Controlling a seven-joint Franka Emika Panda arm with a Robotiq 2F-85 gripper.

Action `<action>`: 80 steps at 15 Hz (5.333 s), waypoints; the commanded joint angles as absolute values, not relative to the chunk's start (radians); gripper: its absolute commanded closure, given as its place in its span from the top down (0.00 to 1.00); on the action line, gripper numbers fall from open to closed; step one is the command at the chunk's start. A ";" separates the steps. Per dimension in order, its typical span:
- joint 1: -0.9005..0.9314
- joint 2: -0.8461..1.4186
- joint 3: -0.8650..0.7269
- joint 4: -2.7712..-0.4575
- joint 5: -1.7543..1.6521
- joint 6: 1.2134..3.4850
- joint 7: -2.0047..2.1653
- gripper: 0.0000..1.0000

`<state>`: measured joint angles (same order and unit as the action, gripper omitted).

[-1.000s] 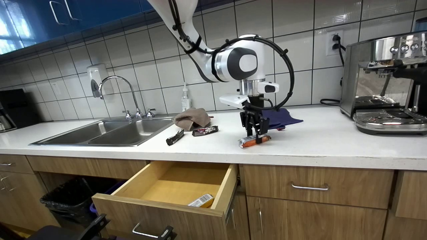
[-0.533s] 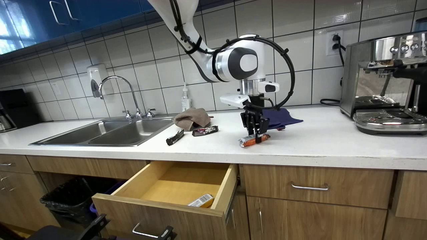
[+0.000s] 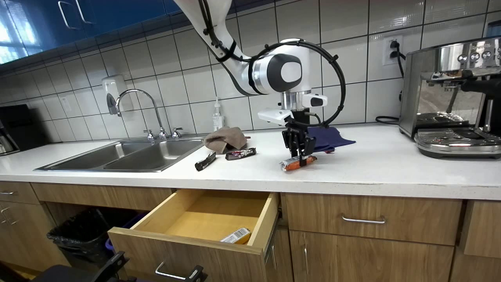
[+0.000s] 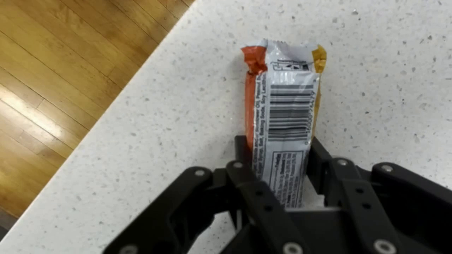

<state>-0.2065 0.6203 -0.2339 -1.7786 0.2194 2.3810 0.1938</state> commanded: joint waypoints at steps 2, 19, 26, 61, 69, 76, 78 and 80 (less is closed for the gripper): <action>-0.199 0.532 -0.225 -1.874 0.194 2.404 0.211 0.16; -0.115 0.233 -0.229 -2.332 0.107 2.569 0.225 0.16; -0.089 0.126 -0.222 -2.497 0.041 2.624 0.235 0.16; -0.023 0.346 -0.179 -2.433 -0.009 2.702 0.270 0.53; -0.034 0.320 -0.168 -2.456 0.011 2.713 0.241 1.00; -0.047 0.258 -0.161 -2.505 0.025 2.736 0.219 1.00; -0.050 0.235 -0.161 -2.525 0.026 2.748 0.216 1.00; -0.051 0.211 -0.161 -2.545 0.024 2.760 0.215 1.00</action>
<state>-0.0372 0.2813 -0.1687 -2.4874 0.0142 2.7361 0.2323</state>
